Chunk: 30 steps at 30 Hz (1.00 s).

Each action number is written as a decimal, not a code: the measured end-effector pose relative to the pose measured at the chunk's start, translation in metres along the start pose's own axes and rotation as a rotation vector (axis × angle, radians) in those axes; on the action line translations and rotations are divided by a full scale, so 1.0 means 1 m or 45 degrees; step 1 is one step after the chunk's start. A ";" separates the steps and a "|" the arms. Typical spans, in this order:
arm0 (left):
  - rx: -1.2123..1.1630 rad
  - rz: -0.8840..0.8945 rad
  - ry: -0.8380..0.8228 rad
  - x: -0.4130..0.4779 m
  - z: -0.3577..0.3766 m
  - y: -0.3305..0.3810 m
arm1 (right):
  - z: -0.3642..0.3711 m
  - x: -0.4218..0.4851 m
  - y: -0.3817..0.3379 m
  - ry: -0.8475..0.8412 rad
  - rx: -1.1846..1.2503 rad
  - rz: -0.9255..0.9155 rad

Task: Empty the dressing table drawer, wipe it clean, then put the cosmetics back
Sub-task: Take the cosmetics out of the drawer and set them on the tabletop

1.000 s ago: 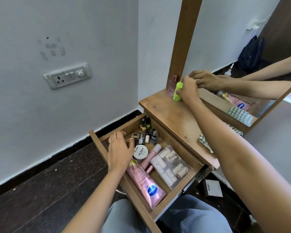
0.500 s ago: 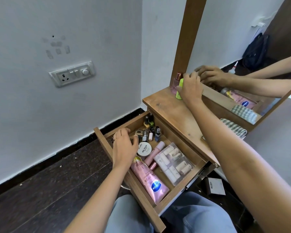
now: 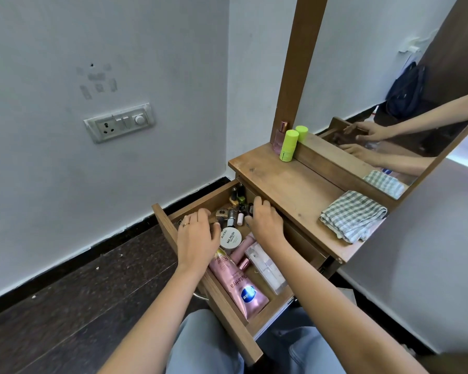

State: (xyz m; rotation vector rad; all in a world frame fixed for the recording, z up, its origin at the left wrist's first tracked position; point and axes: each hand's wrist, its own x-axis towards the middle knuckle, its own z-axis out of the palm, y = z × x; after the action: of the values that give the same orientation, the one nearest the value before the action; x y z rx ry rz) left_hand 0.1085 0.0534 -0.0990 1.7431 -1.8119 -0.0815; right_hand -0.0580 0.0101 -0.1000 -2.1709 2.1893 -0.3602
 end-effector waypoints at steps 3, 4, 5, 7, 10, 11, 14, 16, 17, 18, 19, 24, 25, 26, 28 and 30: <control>-0.037 -0.102 -0.002 -0.001 0.000 0.000 | 0.007 0.003 0.001 -0.005 0.082 0.039; -0.032 -0.109 -0.005 -0.001 0.000 0.001 | 0.009 0.004 0.001 -0.012 0.123 0.053; -0.018 -0.103 -0.006 -0.001 0.000 0.001 | 0.010 0.004 0.000 -0.023 0.168 0.068; 0.002 -0.097 -0.003 -0.001 -0.001 0.003 | 0.013 0.005 -0.001 -0.037 0.244 0.099; -0.007 -0.120 0.003 -0.002 -0.002 0.004 | 0.016 0.005 -0.002 -0.042 0.327 0.162; -0.006 -0.123 0.001 -0.002 -0.002 0.004 | 0.016 0.005 -0.002 -0.038 0.360 0.180; -0.009 -0.122 0.006 -0.003 -0.002 0.003 | 0.010 0.000 -0.006 0.018 0.458 0.168; -0.002 -0.115 0.005 -0.003 -0.002 0.001 | -0.003 -0.004 -0.011 0.109 0.565 0.063; 0.005 -0.112 0.005 -0.003 -0.002 0.001 | -0.015 -0.003 -0.012 0.163 0.663 0.011; 0.008 -0.110 0.008 -0.003 -0.002 0.001 | -0.029 0.001 -0.011 0.224 0.778 -0.014; 0.007 -0.108 0.011 -0.002 -0.002 0.003 | -0.044 0.009 -0.007 0.301 0.871 -0.003; -0.015 -0.144 -0.004 -0.002 -0.003 0.006 | -0.099 0.067 0.046 0.638 0.951 0.204; -0.018 -0.147 -0.008 -0.002 -0.003 0.006 | -0.100 0.077 0.057 0.631 0.885 0.237; -0.019 -0.147 -0.010 -0.002 -0.003 0.006 | -0.098 0.085 0.068 0.603 0.819 0.264; -0.019 -0.141 -0.003 -0.003 -0.002 0.005 | -0.091 0.098 0.082 0.531 0.727 0.309; -0.023 -0.140 0.003 -0.003 -0.002 0.004 | -0.085 0.108 0.090 0.475 0.683 0.340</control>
State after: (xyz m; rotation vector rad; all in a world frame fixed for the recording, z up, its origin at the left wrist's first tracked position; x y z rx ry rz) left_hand 0.1054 0.0572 -0.0965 1.8285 -1.7079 -0.1397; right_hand -0.1650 -0.0857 -0.0195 -1.6015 2.1616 -1.2494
